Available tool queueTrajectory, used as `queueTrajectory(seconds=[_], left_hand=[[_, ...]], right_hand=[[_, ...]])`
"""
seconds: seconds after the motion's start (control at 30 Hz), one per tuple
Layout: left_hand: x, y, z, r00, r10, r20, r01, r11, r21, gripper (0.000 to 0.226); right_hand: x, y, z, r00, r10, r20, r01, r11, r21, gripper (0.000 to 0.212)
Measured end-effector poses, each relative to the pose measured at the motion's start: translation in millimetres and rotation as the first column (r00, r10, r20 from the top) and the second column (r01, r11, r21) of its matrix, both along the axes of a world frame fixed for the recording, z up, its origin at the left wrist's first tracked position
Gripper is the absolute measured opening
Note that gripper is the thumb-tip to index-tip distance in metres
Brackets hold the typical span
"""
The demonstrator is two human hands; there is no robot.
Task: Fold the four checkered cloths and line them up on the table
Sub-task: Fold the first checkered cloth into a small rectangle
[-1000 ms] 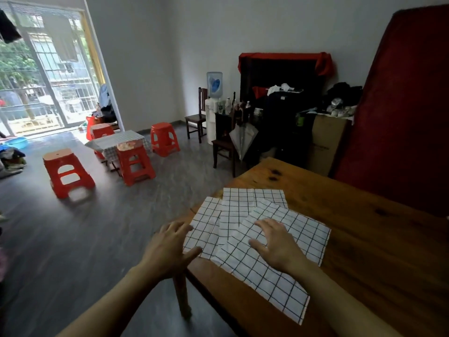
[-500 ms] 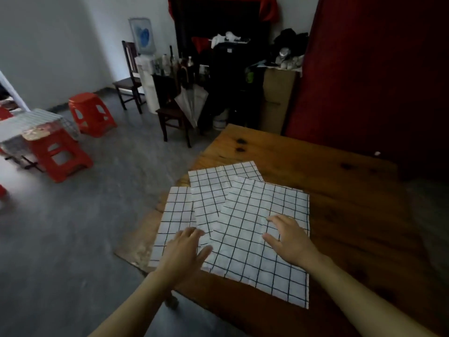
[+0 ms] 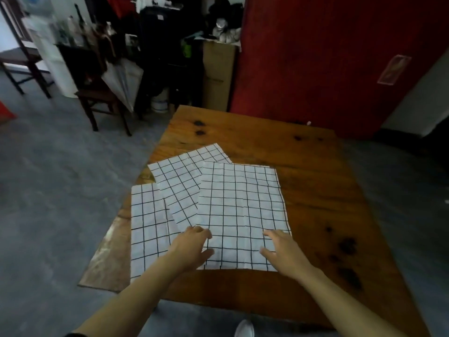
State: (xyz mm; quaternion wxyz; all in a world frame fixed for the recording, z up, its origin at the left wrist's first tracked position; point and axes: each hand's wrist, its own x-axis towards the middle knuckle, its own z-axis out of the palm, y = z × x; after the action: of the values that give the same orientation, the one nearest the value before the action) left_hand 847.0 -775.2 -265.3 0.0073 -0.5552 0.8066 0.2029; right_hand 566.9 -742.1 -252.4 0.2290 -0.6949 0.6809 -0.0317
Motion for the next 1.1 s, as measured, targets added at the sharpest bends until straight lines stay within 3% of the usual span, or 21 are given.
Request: queueTrajectory(seconds=[0.3,0.5,0.67,1.03,1.1], left_hand=[[-10,-14,-30,0.994,-0.094,0.061,0.095,0.995,-0.007,0.040],[-14,-16,-46,0.970,-0.210,0.121,0.210,0.978,0.014,0.057],[-11,-17,-58,0.952,-0.254,0.169,0.252,0.967,0.029,0.058],[-9,-18,-63,0.949,-0.278,0.152,0.288,0.956,-0.050,0.034],[-9,-18,-62,0.964,-0.247,0.095,0.252,0.966,-0.052,0.029]], right_hand=[[0,0,-46,0.998,0.047,-0.032,-0.046,0.998,0.052,0.055],[2,3,-68,0.992,0.115,-0.052,-0.111,0.991,0.075,0.062],[-1,9,-78,0.990,0.108,-0.092,-0.103,0.993,0.052,0.060],[-8,11,-82,0.988,0.136,-0.072,-0.138,0.990,-0.023,0.037],[-6,11,-81,0.991,0.115,-0.061,-0.116,0.993,-0.016,0.043]])
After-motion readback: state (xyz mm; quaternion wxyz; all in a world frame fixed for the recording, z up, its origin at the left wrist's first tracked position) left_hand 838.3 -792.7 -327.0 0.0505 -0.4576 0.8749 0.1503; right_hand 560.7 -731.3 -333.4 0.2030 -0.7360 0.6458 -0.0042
